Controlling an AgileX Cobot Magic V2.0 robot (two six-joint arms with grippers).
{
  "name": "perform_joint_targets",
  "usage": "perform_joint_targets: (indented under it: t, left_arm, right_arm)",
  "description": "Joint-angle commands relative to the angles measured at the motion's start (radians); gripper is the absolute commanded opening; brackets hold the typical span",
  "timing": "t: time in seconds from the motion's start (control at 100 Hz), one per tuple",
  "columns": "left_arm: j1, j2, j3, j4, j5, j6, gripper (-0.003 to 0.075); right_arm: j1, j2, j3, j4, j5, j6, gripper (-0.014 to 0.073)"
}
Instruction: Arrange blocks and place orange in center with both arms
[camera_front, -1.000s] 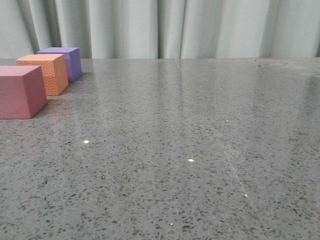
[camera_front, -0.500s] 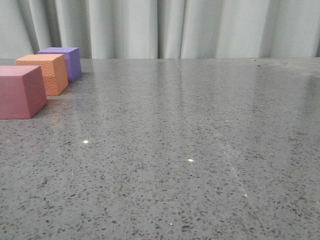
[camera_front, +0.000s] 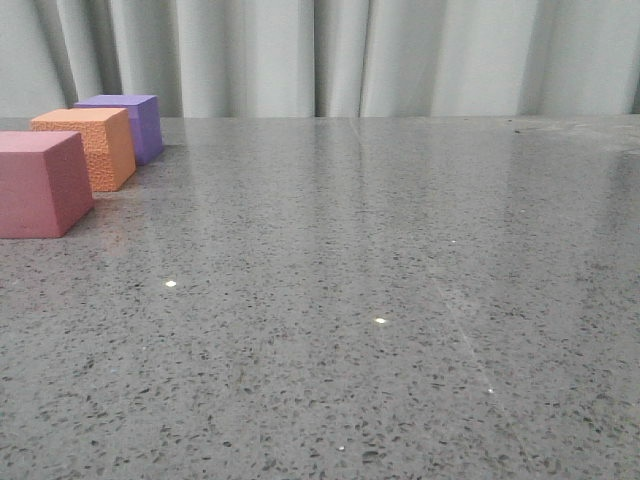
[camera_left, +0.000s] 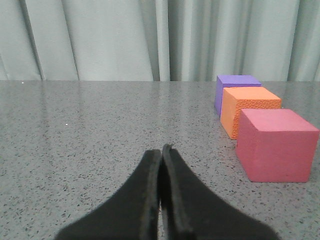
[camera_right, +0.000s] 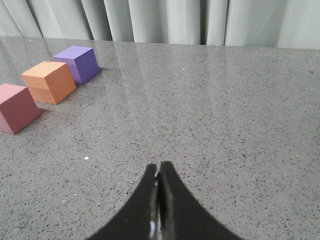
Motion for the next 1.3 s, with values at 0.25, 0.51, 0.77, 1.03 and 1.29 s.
perform_joint_targets:
  t: [0.25, 0.51, 0.77, 1.03, 1.29]
  left_arm:
    - [-0.001, -0.034, 0.019, -0.001, -0.082, 0.0, -0.0019]
    - [-0.001, -0.034, 0.019, -0.001, -0.08, 0.0, -0.0019]
    - [-0.001, -0.034, 0.019, -0.001, -0.075, 0.0, -0.0019]
    - [-0.001, -0.034, 0.019, -0.001, -0.075, 0.0, -0.0019]
    - [-0.001, -0.032, 0.019, -0.001, -0.075, 0.0, -0.0019]
  right_arm:
    - [-0.004, 0.002, -0.026, -0.014, -0.084, -0.004, -0.0121]
    - [-0.004, 0.002, -0.026, -0.014, -0.084, -0.004, -0.0121]
    - [-0.005, 0.0, -0.023, -0.02, -0.081, -0.004, -0.0121]
    - [-0.09, -0.029, 0.037, -0.02, -0.127, -0.004, -0.0121]
    - [-0.286, -0.165, 0.173, -0.02, -0.163, -0.023, -0.0121]
